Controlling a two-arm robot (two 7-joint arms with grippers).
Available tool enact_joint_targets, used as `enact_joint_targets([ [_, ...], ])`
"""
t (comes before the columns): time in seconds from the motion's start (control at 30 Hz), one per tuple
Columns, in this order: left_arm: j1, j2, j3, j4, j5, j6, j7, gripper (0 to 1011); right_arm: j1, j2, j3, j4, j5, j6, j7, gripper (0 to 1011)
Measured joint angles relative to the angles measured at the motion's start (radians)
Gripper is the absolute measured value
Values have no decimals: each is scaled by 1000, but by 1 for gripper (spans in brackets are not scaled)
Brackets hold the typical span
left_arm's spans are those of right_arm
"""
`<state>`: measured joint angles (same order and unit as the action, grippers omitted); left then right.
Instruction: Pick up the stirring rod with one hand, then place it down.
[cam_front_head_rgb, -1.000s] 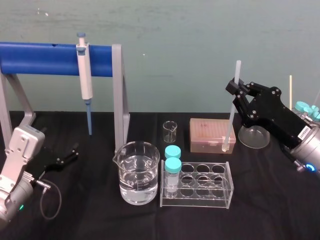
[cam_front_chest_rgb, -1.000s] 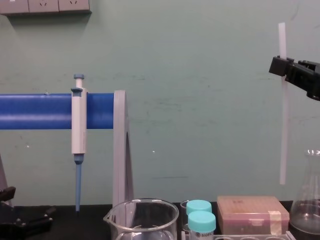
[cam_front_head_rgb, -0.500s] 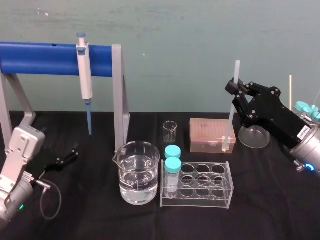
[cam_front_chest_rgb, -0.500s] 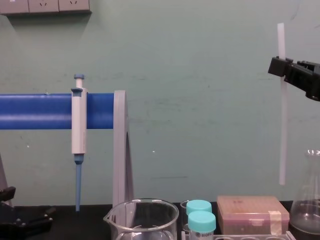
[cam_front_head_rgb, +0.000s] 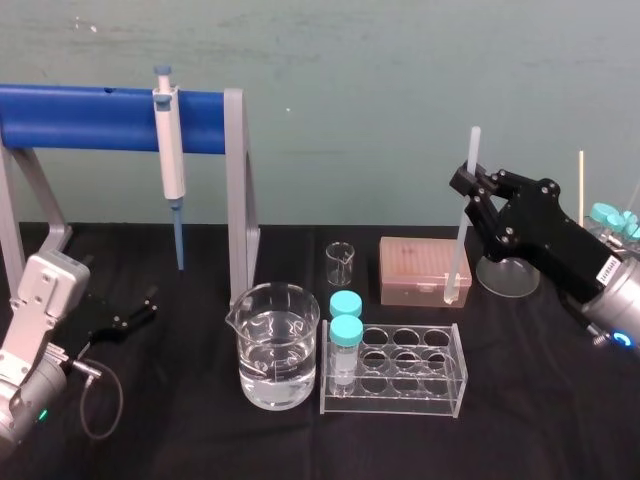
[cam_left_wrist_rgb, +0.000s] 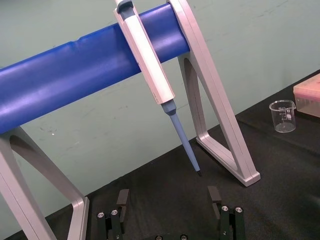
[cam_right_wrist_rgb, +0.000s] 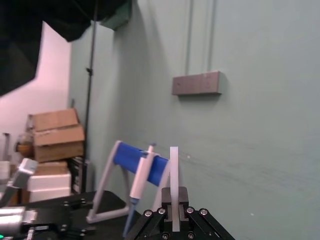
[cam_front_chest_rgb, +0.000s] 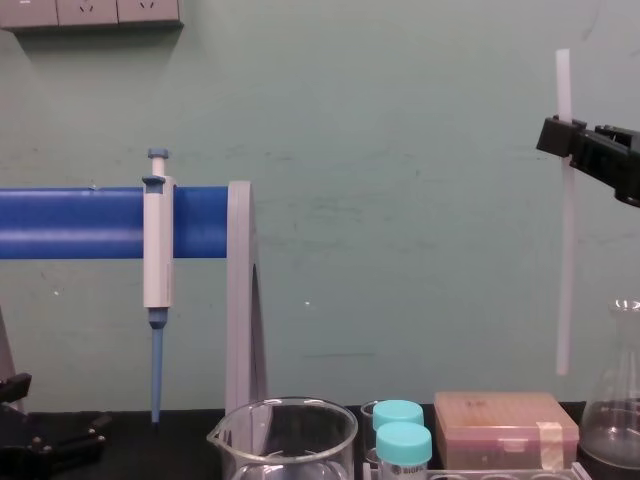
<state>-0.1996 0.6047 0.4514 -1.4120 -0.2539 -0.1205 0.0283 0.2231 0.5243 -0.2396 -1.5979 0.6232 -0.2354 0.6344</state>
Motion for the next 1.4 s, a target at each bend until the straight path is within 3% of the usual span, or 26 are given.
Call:
enact_joint_targets([
  [0.13,0,0,0,0,0,0,0,1000,4,10,-5,37,54,-29,80,70],
  [0.4,0,0,0,0,0,0,0,1000,-5,22,-12,76,81,-55,119,70],
  [0.9,0,0,0,0,0,0,0,1000,-4,-10,-64,171,30,-80,109,70],
  [1.4,0,0,0,0,0,0,0,1000,15,-51,-88,268,-29,-80,71,70],
])
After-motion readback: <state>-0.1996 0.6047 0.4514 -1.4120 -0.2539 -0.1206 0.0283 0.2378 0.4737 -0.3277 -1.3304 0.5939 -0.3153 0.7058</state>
